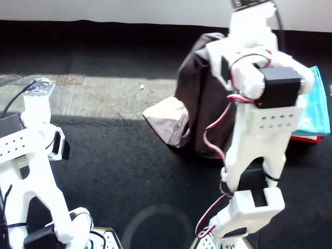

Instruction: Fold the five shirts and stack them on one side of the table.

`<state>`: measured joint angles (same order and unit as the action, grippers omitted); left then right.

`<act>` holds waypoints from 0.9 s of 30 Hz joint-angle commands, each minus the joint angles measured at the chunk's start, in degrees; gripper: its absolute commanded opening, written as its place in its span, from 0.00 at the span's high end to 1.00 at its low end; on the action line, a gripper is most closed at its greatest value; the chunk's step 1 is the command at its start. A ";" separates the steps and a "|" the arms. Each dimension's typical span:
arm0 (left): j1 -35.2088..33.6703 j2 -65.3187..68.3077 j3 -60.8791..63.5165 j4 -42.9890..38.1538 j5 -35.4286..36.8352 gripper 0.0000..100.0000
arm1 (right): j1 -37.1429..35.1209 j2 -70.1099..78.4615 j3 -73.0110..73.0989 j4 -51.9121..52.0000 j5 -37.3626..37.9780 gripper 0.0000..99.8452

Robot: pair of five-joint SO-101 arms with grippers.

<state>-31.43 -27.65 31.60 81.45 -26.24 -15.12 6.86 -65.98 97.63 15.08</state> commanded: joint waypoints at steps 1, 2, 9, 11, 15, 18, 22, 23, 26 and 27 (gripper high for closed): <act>0.92 -1.71 -0.13 -0.53 0.18 0.84 | -6.11 -2.59 0.13 -3.21 0.62 0.99; 0.92 -1.63 -0.13 -0.53 0.18 0.84 | -7.52 -2.68 0.13 -4.09 0.62 0.99; 0.66 -1.63 4.09 -1.58 0.18 0.84 | -13.67 -2.86 0.04 -12.44 0.53 0.99; 0.57 -1.71 5.41 -3.16 0.18 0.84 | -14.81 -2.86 0.04 -15.87 0.44 0.99; 0.57 -1.71 6.64 -4.40 0.18 0.84 | -16.66 -2.77 -3.03 -20.97 0.44 0.99; 0.66 -1.71 6.29 -4.40 0.18 0.84 | -17.63 -2.68 -4.97 -23.43 0.44 0.99; 0.92 -1.80 6.29 -5.10 0.26 0.84 | -15.96 -1.98 -1.27 -23.52 0.44 0.99; 0.92 -1.89 6.29 -5.19 0.26 0.84 | -14.90 -1.54 0.92 -23.69 0.44 0.99; 0.92 -2.07 6.20 -5.45 0.26 0.83 | -12.00 0.40 7.69 -24.04 0.44 0.99; 1.01 -2.15 6.20 -5.45 0.26 0.83 | -11.03 1.63 10.59 -24.04 0.44 0.99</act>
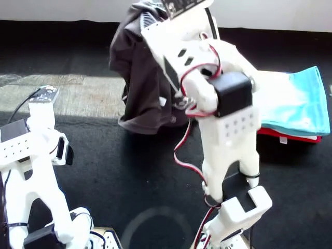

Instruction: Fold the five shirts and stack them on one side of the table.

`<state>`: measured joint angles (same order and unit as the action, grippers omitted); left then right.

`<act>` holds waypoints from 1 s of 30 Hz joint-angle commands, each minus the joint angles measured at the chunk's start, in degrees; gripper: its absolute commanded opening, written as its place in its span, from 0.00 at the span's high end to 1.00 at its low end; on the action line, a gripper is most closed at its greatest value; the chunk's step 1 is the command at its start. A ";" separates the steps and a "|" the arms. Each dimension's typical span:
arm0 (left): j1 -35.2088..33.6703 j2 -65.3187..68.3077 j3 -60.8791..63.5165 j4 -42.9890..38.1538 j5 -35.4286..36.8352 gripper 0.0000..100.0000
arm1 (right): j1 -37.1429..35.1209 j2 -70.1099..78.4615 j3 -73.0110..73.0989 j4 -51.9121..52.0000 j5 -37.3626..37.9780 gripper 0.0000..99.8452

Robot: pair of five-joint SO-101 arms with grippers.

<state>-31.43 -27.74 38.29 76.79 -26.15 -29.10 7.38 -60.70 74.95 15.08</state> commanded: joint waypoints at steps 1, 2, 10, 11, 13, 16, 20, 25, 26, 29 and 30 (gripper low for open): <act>1.19 -2.07 -0.48 -0.79 0.18 0.83 | 3.74 2.51 8.13 -1.36 0.44 0.99; 1.89 -2.07 -0.48 -0.79 0.18 0.83 | 4.35 4.09 10.86 -1.36 0.44 0.99; 12.00 -1.63 -0.22 -1.85 0.18 0.83 | 9.98 17.98 20.53 -1.63 0.62 0.99; 14.02 -1.63 -0.13 -2.64 0.26 0.83 | 10.95 19.47 20.53 -2.68 0.62 0.99; 18.15 -1.63 -0.04 -4.40 2.55 0.83 | 13.41 21.93 20.53 -6.20 0.62 0.99; 25.36 -1.63 -0.04 -7.74 7.82 0.83 | 17.10 24.66 20.53 -12.18 0.44 0.99; 36.70 -1.54 0.75 -11.78 12.84 0.83 | 19.12 25.54 20.53 -14.02 0.44 0.97; 47.25 -1.54 4.18 -20.31 15.56 0.83 | 20.44 22.11 20.53 -11.74 0.44 0.80; 48.66 -1.54 5.23 -21.71 15.65 0.83 | 20.53 21.05 20.53 -10.59 0.44 0.79; 50.95 -1.45 8.04 -26.64 15.91 0.83 | 20.53 17.71 20.53 -7.96 0.53 0.80; 51.12 -1.45 8.57 -28.31 17.14 0.83 | 20.53 16.66 20.53 -7.60 0.53 0.80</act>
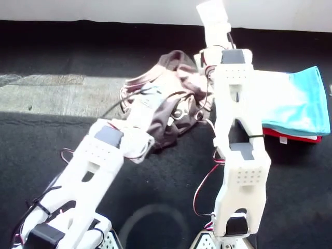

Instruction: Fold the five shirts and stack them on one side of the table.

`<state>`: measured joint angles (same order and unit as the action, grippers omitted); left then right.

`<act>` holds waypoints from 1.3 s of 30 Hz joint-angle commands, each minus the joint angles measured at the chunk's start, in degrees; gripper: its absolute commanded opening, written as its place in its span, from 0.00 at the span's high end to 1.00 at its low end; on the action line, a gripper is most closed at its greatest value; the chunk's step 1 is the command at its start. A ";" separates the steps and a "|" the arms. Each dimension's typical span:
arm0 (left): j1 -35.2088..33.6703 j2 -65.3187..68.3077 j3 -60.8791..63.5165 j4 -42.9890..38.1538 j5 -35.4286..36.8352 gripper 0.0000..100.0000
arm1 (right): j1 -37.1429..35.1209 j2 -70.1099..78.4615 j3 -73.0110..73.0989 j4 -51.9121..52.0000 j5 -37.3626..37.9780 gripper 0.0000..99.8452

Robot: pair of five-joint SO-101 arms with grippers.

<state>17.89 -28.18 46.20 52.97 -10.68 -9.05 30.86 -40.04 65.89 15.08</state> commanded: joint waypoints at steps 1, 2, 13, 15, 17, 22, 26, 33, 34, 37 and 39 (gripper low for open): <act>1.89 -1.01 0.92 -5.89 3.25 0.83 | 0.48 -7.78 -0.13 1.71 0.53 0.80; 1.89 -1.01 0.92 -6.95 4.92 0.83 | 0.48 -8.75 -0.13 1.71 0.53 0.80; 3.21 20.44 -9.10 -7.74 10.73 0.83 | 1.80 -15.52 -0.04 3.12 0.53 0.80; 3.21 23.08 -12.26 -7.12 10.81 0.83 | 1.71 -15.78 -0.04 5.05 0.53 0.80; 3.21 25.36 -14.73 -7.12 10.81 0.83 | 1.63 -15.87 -0.04 6.81 0.62 0.80; 3.21 30.55 -19.38 -7.12 10.81 0.83 | 1.80 -15.87 -0.04 9.98 0.62 0.80; 2.95 34.42 -22.11 -7.12 10.81 0.83 | 1.80 -15.87 -0.04 10.33 0.62 0.80; 0.31 33.71 -22.81 -4.40 10.81 0.98 | 1.80 -15.87 0.31 10.33 0.62 0.80; -0.75 32.22 -22.90 -3.43 10.73 0.98 | 1.80 -15.87 0.40 10.33 0.62 0.80; -4.62 25.27 -22.99 0.79 10.37 0.99 | 1.80 -15.69 0.40 10.33 0.62 0.80; -7.52 19.56 -22.99 4.75 9.58 0.99 | 1.80 -15.60 0.40 10.24 0.44 0.80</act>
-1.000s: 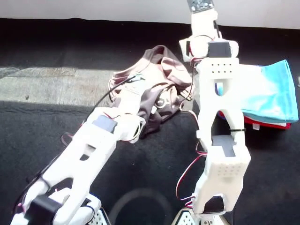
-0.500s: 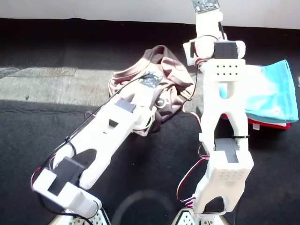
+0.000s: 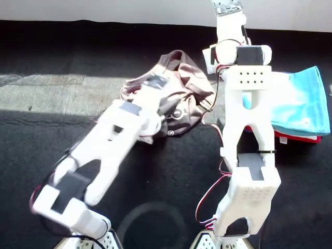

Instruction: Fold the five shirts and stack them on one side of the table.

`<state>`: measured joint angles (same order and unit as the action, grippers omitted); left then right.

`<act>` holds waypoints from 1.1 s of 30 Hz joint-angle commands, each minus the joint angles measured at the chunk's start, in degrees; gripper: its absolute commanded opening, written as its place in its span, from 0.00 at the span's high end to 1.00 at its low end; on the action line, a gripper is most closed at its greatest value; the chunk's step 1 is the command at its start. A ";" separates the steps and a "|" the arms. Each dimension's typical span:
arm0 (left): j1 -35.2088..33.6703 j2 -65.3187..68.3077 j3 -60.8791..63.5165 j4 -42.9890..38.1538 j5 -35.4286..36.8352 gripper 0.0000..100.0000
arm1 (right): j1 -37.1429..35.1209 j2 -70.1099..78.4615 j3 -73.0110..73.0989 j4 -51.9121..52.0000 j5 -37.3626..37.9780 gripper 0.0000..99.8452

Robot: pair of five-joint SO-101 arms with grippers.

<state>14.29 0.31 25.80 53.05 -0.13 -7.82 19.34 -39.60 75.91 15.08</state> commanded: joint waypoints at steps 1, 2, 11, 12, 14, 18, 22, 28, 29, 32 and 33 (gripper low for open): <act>-5.32 -11.82 -2.59 6.77 -3.08 0.99 | 0.57 -4.09 -0.04 0.13 0.44 0.80; -6.64 -14.64 -2.59 8.88 -5.54 0.99 | 0.57 -4.09 -0.04 0.04 0.44 0.80; -22.11 -29.58 -2.59 23.65 -25.41 0.99 | 0.13 -4.09 -0.40 0.13 0.35 0.80; -23.96 -30.29 -2.59 24.88 -27.34 0.99 | -0.48 -4.09 -0.31 0.13 0.35 0.80; -27.56 -31.34 -2.68 26.90 -31.74 0.99 | -1.54 -4.09 -0.04 0.13 0.26 0.80; -35.38 -31.96 -5.67 30.59 -38.59 0.99 | -4.70 -4.09 -0.04 -0.13 -6.42 0.79; -39.34 -31.96 -3.56 30.68 -41.67 0.99 | -11.47 -1.71 1.54 0.92 -10.81 0.79; -39.34 -31.96 4.53 27.25 -41.76 0.99 | -22.20 3.82 5.93 1.10 -10.64 0.79; -39.52 -31.96 5.93 26.02 -41.76 0.99 | -23.16 4.62 6.64 1.10 -10.64 0.79; -39.43 -31.96 9.10 23.74 -41.76 0.99 | -25.36 6.99 8.22 1.10 -10.64 0.79; -39.43 -31.96 9.80 23.21 -41.76 0.99 | -26.15 7.69 8.40 1.10 -10.64 0.79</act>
<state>-24.48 -29.76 34.42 78.46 -41.45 -31.82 26.73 -31.52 76.88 4.79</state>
